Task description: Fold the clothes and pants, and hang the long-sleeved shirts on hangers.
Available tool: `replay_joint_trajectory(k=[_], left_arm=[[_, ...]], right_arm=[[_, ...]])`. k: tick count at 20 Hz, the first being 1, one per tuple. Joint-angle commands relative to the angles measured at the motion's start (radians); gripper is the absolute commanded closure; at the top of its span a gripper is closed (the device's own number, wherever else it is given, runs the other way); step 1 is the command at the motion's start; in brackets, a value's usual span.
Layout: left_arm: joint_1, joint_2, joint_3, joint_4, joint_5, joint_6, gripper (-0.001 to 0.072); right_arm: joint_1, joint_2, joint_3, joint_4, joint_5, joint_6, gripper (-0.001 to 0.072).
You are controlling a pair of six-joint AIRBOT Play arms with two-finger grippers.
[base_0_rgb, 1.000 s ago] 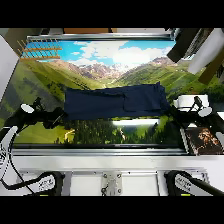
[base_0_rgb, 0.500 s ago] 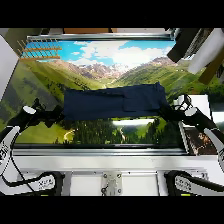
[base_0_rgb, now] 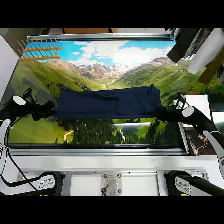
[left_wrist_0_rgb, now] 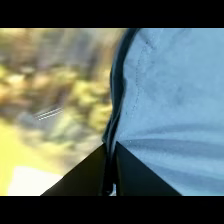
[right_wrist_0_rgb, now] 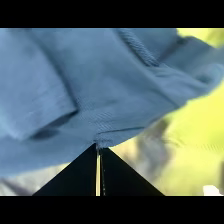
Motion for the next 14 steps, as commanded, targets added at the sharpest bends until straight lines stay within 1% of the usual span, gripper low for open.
replay_joint_trajectory(k=[1, 3, 6, 7, 8, 9, 10, 12, 14], left_arm=[[0.046, 0.045, -0.036, 0.107, -0.050, 0.002, 0.0699], [0.081, 0.092, -0.091, 0.123, -0.036, 0.002, 0.0699], [0.119, 0.143, -0.140, 0.128, -0.038, 0.002, 0.0699], [0.129, 0.155, -0.145, 0.128, -0.046, 0.002, 0.0699], [0.132, 0.167, -0.140, 0.128, -0.063, 0.003, 0.0698], [0.132, 0.179, -0.125, 0.127, -0.087, 0.023, 0.0698], [0.127, 0.191, -0.105, 0.125, -0.112, 0.045, 0.0698], [0.108, 0.219, -0.053, 0.126, -0.164, 0.063, 0.0698], [0.079, 0.258, -0.017, 0.126, -0.177, 0.063, 0.0693]], right_arm=[[0.135, 0.084, -0.001, -0.121, 0.204, 0.064, 0.0695], [0.213, 0.118, -0.001, -0.131, 0.259, 0.097, 0.0694], [0.280, 0.128, -0.001, -0.118, 0.276, 0.108, 0.0683], [0.282, 0.129, -0.001, -0.101, 0.275, 0.108, 0.0653], [0.279, 0.129, 0.003, -0.080, 0.275, 0.108, 0.0403], [0.277, 0.134, 0.013, -0.074, 0.276, 0.106, 0.0032], [0.272, 0.146, 0.031, -0.076, 0.286, 0.103, -0.0008], [0.233, 0.183, 0.080, -0.079, 0.322, 0.062, -0.0008], [0.146, 0.207, 0.137, -0.079, 0.392, 0.010, -0.0008]])
